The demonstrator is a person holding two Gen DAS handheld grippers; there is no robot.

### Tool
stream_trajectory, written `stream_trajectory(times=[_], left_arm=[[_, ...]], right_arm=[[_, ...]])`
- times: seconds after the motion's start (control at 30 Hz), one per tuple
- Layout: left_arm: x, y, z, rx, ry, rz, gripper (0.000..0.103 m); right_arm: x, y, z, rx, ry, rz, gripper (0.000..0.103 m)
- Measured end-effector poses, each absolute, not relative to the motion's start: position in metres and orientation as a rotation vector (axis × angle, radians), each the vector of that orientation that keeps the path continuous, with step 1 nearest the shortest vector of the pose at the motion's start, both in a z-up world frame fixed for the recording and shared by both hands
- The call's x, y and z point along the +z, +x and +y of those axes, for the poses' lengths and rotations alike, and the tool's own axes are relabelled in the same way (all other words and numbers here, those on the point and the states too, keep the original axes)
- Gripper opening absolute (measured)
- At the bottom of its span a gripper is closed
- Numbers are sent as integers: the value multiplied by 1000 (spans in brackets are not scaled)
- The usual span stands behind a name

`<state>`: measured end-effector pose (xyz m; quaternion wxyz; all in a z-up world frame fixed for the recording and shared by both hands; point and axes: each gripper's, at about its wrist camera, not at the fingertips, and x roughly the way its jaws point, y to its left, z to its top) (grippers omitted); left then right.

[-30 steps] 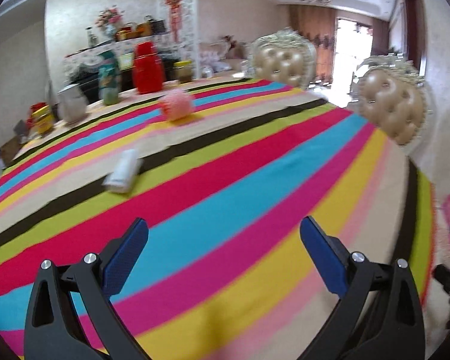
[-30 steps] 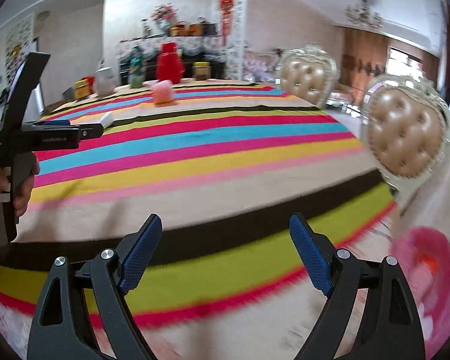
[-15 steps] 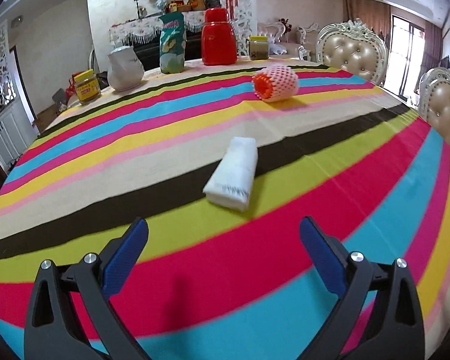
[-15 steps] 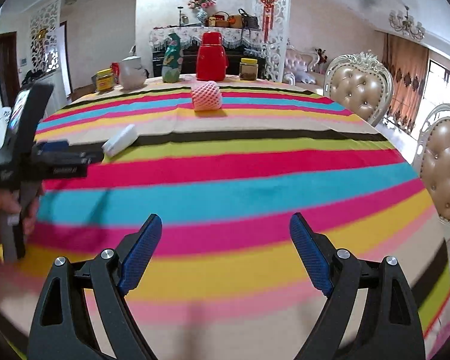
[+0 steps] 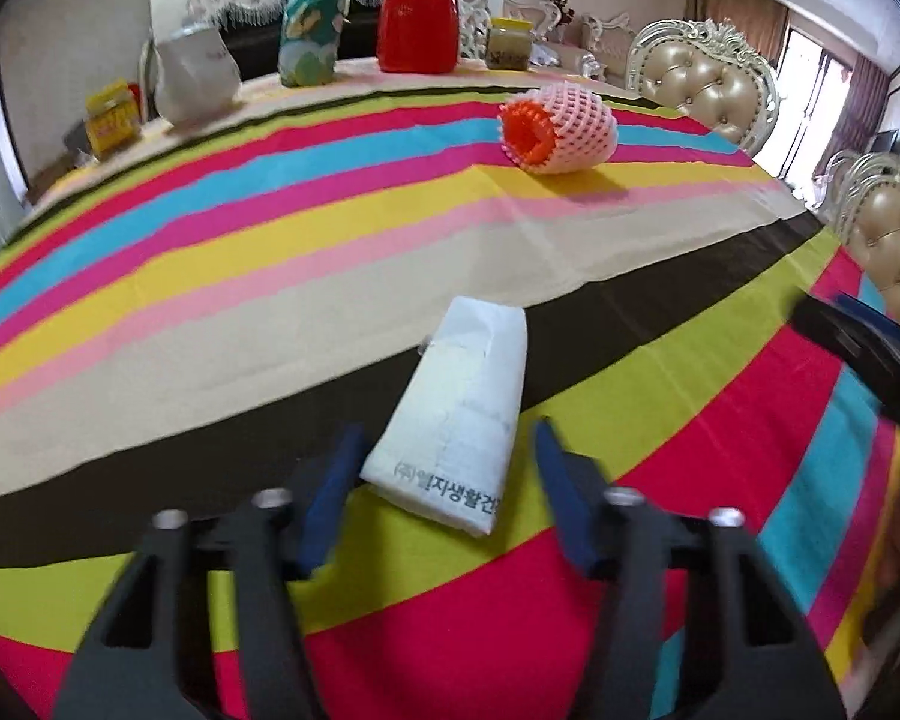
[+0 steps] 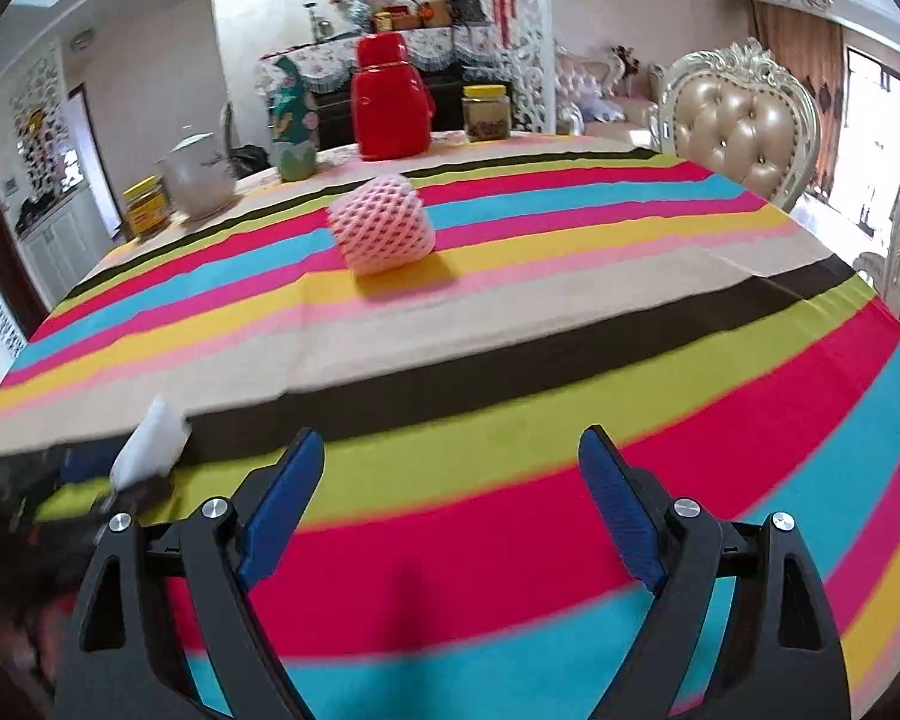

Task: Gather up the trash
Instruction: 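Grasp the white tube with the left tool while the right tool grasps the last pink foam net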

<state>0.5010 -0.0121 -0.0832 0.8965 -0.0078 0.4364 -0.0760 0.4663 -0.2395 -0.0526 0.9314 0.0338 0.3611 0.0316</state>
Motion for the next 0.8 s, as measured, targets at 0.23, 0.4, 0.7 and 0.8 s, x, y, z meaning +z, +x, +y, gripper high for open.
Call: stream_trajectory(times=[0.23, 0.4, 0.7, 0.8], left_arm=[[-77, 495, -16, -149, -2, 862, 40], [-82, 501, -3, -137, -80, 896, 40], [-81, 498, -5, -134, -70, 895, 40], [-81, 498, -6, -132, -63, 896, 40]], right_arm=[[-60, 544, -228, 30, 138, 775, 82], [-59, 585, -215, 28, 190, 778, 82], [-56, 633, -190, -13, 239, 765, 82], [-62, 647, -188, -36, 241, 788, 81]])
